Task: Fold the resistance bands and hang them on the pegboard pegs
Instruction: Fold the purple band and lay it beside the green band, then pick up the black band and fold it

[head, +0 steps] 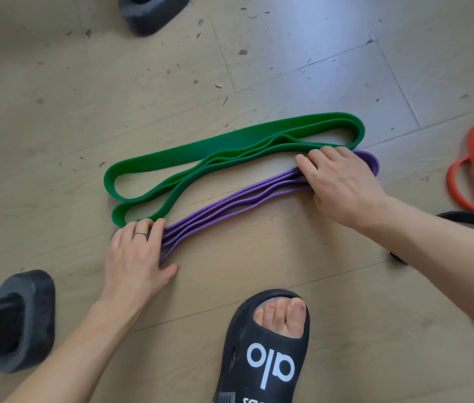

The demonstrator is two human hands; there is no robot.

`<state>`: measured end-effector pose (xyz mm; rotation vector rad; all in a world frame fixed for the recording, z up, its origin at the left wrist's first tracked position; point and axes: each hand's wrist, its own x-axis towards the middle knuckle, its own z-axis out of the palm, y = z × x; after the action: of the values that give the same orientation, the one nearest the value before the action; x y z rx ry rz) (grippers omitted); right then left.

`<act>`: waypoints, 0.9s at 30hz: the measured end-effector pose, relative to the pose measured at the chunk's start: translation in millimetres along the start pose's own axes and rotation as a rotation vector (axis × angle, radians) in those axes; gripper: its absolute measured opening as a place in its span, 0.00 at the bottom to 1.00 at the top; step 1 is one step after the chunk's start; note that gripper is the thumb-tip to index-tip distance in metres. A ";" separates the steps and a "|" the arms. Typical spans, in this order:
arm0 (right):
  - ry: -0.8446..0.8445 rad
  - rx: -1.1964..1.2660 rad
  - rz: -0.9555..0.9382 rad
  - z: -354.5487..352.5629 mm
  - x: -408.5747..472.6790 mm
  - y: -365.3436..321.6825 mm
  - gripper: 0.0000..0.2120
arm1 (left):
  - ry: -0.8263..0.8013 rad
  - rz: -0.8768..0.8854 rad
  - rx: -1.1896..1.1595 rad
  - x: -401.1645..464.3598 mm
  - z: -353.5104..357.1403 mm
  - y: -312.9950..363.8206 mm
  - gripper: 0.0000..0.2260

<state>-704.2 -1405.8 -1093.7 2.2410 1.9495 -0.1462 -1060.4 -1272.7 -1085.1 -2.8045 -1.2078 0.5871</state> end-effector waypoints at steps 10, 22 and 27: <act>0.078 0.088 -0.031 -5.1 -2.6 -11.6 0.29 | 0.151 0.126 -0.061 19.7 -27.1 45.9 0.24; 0.221 0.252 0.283 -0.8 -72.7 21.5 0.30 | 0.180 0.376 -0.032 77.6 -69.4 142.8 0.18; 0.198 0.240 0.512 8.6 -123.9 56.4 0.21 | 0.201 0.494 -0.096 77.8 -89.7 192.5 0.17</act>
<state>-665.6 -1535.4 -1076.0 2.9310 1.4278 -0.0966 -846.3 -1341.5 -1061.1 -3.1586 -0.5188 0.2498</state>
